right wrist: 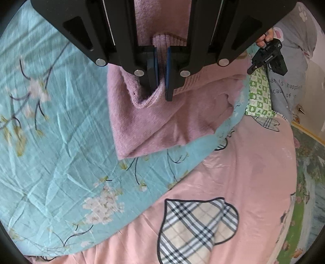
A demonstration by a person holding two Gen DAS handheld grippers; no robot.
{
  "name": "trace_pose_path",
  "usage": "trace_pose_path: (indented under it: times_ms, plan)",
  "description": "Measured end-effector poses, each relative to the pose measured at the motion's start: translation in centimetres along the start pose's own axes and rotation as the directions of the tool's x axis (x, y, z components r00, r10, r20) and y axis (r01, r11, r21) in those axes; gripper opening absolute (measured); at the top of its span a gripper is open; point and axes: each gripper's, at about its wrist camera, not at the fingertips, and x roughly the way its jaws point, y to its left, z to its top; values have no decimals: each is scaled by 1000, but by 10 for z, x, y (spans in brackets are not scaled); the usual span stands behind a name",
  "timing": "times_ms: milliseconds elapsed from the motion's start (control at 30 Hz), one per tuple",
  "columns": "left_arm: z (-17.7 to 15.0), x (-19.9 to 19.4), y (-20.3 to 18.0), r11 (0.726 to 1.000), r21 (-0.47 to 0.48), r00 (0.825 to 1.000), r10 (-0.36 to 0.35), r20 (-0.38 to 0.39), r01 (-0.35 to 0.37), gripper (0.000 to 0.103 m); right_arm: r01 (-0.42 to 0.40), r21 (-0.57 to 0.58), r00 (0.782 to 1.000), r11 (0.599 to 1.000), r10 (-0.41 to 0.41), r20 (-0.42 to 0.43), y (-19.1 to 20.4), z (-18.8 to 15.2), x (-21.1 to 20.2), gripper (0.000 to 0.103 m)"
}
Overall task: Fold small clothes
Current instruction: 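Lay the hem onto the collar with both tools and open them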
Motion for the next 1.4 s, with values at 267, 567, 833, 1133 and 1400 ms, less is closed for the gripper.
trace_pose_path:
  times_ms: [267,567,833,1133,1400]
  plan:
    - [-5,7,7,999,-28,999,29,-39,-31,9,21,24,1000,999,-20,-23,-9,3,14,9]
    - [-44,-64,-30,992,123,999,-6,-42,11,32,73,-60,994,995,-68,81,11,1,-46,36]
    - [-105,-2,-113,922,363,952,-23,-305,138,34,-138,-479,968,867,16,-250,104,-78,6,35]
    - [-74,56,-125,869,488,927,114,-357,81,24,-158,-633,894,758,-163,-418,124,-80,95,34]
    - [11,63,-66,950,277,969,193,-154,-145,14,155,-464,973,872,-217,-84,81,16,108,10]
